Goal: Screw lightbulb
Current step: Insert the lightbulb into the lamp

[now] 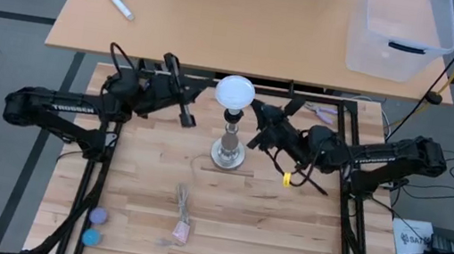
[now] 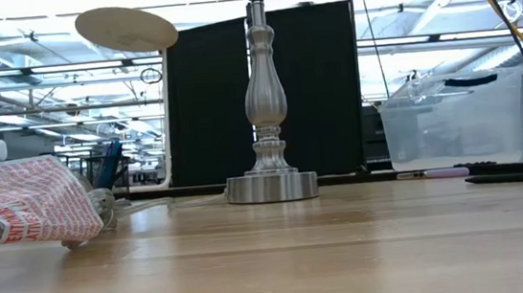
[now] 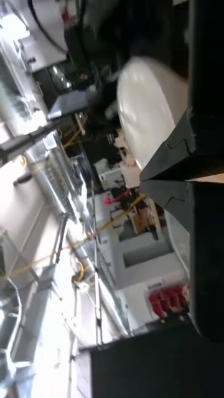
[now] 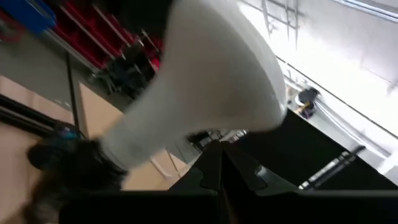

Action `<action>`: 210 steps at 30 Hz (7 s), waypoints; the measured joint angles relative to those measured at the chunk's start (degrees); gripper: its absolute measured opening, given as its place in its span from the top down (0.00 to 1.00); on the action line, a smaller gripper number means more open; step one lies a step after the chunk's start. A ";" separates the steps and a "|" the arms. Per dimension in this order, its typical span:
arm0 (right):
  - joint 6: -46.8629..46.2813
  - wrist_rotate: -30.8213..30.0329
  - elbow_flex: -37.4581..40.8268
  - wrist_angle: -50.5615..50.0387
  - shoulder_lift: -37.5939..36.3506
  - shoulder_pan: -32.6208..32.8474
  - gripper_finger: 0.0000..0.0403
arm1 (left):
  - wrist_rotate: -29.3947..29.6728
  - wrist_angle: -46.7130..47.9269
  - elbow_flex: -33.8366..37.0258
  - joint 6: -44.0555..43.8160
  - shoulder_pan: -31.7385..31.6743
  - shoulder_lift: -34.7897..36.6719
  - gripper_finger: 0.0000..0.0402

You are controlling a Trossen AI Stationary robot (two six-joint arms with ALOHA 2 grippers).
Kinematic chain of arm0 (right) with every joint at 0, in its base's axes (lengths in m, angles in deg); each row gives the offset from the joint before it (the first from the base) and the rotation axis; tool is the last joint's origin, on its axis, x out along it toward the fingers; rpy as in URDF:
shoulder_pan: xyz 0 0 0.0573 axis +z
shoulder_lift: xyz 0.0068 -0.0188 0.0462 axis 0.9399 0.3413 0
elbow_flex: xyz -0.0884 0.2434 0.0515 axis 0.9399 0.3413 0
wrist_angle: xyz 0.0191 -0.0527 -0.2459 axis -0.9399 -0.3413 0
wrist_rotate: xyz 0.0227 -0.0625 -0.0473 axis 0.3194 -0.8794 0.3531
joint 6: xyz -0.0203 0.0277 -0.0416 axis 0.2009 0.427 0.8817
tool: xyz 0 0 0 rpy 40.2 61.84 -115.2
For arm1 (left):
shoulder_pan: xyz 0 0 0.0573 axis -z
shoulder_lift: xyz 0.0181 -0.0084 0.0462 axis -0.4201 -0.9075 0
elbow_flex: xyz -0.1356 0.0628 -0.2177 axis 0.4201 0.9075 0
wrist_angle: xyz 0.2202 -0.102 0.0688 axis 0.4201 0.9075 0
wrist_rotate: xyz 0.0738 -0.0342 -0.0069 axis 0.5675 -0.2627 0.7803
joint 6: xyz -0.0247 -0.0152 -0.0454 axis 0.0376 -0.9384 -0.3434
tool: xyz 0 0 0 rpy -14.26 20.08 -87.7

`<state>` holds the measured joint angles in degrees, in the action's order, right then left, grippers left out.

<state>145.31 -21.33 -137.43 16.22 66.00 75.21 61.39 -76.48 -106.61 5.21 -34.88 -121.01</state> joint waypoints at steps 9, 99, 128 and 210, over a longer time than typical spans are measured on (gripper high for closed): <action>4.14 1.00 0.00 5.36 0.00 -4.92 1.00 | -0.12 0.78 0.00 5.82 6.61 0.00 1.00; 9.38 7.53 0.04 6.97 0.29 1.89 1.00 | 2.93 4.12 0.00 3.77 0.43 -0.59 1.00; 9.48 1.41 0.04 8.12 0.46 -4.00 1.00 | -1.19 2.07 0.00 5.28 7.73 0.20 1.00; 15.03 4.55 0.02 4.95 0.57 3.33 1.00 | 4.91 8.23 -0.04 -1.99 -0.82 -1.93 1.00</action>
<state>160.33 -16.78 -137.41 21.17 66.57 78.54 66.31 -68.26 -106.66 3.22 -35.69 -122.94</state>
